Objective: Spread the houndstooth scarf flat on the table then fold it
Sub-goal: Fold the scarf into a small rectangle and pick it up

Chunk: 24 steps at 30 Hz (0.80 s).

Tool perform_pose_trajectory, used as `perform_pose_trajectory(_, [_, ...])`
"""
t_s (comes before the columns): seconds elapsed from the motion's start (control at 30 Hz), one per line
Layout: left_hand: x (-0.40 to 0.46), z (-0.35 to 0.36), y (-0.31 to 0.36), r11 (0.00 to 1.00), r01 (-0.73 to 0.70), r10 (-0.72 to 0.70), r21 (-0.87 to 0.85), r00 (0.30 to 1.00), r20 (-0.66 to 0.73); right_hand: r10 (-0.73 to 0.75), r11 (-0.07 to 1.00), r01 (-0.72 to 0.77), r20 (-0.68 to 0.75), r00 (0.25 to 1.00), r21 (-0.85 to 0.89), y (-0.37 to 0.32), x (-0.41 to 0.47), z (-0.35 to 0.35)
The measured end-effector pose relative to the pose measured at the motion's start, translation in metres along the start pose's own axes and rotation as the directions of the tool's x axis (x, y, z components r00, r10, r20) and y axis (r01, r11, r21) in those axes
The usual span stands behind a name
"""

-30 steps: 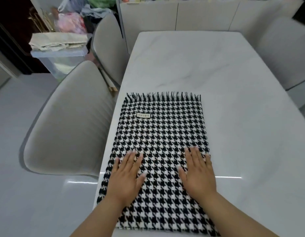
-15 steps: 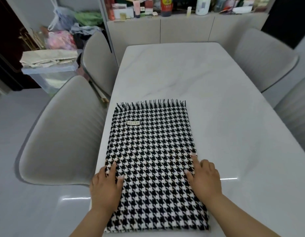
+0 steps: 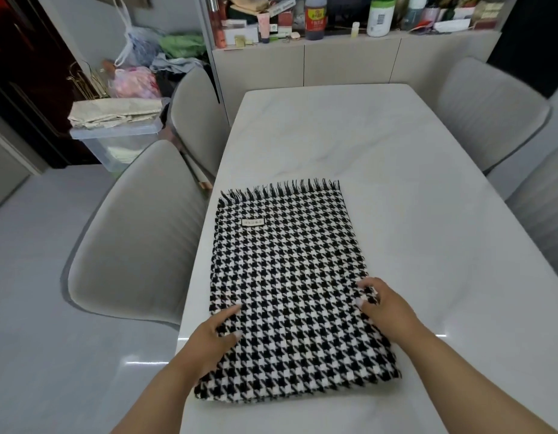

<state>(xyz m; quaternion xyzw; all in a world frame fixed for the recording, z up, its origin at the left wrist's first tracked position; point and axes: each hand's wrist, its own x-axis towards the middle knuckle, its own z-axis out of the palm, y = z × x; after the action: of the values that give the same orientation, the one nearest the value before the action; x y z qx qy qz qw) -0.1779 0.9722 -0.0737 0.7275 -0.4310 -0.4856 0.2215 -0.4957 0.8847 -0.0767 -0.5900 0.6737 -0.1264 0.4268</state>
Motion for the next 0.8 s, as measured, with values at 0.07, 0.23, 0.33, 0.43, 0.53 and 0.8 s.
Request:
perform_pose_trajectory(0.07, [-0.003, 0.002, 0.002, 1.0, 0.028, -0.028, -0.001, 0.999, 0.029, 0.028, 1.0, -0.028, 0.157, 0.987, -0.002, 0.002, -0.004, -0.002])
perform_pose_trajectory(0.23, [-0.001, -0.002, 0.012, 0.991, 0.091, -0.089, -0.098, 0.996, 0.021, 0.034, 0.983, -0.073, 0.223, 0.974, 0.169, 0.001, -0.007, -0.008])
perform_pose_trajectory(0.33, [0.007, -0.009, 0.022, 0.974, 0.118, -0.118, -0.193, 0.993, 0.016, 0.072, 0.88, -0.183, 0.257, 0.964, 0.438, -0.014, -0.005, -0.019])
perform_pose_trajectory(0.43, [0.008, -0.019, 0.027, 0.947, 0.181, -0.173, -0.264, 0.983, 0.054, 0.114, 0.743, -0.261, 0.268, 0.957, 0.617, -0.022, -0.005, -0.029])
perform_pose_trajectory(0.53, [0.001, -0.032, 0.025, 0.84, 0.32, -0.285, -0.438, 0.947, 0.145, 0.155, 0.647, -0.317, 0.288, 0.945, 0.694, -0.02, -0.009, -0.041])
perform_pose_trajectory(0.8, [0.025, -0.055, 0.053, 0.295, 0.453, -0.344, -0.842, 0.872, 0.349, 0.102, 0.258, -0.459, 0.449, 0.888, 0.85, -0.033, 0.022, -0.058])
